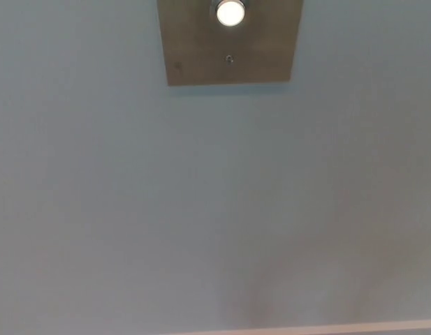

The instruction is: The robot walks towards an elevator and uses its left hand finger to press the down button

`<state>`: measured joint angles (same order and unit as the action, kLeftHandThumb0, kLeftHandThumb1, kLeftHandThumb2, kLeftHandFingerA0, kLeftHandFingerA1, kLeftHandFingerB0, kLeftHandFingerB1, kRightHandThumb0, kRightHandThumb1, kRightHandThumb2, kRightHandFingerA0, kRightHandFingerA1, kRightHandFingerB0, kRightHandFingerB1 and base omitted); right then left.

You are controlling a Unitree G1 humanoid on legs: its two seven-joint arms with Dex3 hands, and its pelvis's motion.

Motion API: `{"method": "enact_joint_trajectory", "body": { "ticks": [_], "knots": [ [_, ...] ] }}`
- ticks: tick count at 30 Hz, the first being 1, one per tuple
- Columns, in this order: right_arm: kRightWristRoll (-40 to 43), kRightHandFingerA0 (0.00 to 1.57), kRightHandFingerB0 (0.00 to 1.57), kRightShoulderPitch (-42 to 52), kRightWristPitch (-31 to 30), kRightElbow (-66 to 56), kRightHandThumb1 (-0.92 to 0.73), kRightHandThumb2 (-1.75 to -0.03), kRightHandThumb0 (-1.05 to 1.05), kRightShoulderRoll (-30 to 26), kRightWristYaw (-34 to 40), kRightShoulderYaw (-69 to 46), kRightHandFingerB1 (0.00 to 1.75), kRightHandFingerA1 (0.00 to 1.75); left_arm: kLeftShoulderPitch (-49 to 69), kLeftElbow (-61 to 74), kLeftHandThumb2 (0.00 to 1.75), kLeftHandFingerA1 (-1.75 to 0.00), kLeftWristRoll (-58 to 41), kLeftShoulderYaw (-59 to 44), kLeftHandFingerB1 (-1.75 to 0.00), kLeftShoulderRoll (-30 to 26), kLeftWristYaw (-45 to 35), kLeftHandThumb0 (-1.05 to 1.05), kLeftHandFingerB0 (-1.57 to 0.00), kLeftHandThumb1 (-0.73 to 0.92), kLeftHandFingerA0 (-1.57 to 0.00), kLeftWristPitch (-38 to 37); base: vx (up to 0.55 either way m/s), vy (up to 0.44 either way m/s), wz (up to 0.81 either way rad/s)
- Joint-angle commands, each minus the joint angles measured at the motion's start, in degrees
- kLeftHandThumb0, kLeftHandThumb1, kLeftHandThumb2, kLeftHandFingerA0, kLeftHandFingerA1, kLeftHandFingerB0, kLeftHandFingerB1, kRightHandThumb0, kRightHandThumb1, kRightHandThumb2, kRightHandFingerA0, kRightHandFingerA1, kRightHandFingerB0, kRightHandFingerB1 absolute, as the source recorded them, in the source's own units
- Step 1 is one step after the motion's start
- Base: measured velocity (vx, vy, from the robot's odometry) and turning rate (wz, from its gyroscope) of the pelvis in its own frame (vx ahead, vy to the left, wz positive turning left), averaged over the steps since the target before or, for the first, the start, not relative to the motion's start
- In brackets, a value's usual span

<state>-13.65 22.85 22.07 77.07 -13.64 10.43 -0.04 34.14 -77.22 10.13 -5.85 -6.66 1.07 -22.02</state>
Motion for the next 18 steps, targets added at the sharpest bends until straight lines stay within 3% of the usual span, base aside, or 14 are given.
{"method": "enact_joint_trajectory", "body": {
  "ticks": [1,18],
  "knots": [
    [-0.02,0.42,0.46,0.31,-0.08,0.03,-0.50,-0.56,-0.54,-0.16,1.00,0.07,0.35,0.48,-0.22,0.22,0.62,-0.51,-1.87,-1.19,-0.44,-0.53,0.31,-0.50,-0.53,0.75,-0.56,2.63,0.00,0.000,0.00],
    [0.18,0.46,0.46,0.42,0.07,0.14,-0.52,-0.56,-0.54,-0.06,0.33,-0.24,0.35,0.48,-0.07,0.28,0.62,-0.51,-0.90,0.42,-0.44,-1.30,0.87,-0.50,-0.53,0.75,-0.56,2.49,0.00,0.000,0.00]
  ]
}}
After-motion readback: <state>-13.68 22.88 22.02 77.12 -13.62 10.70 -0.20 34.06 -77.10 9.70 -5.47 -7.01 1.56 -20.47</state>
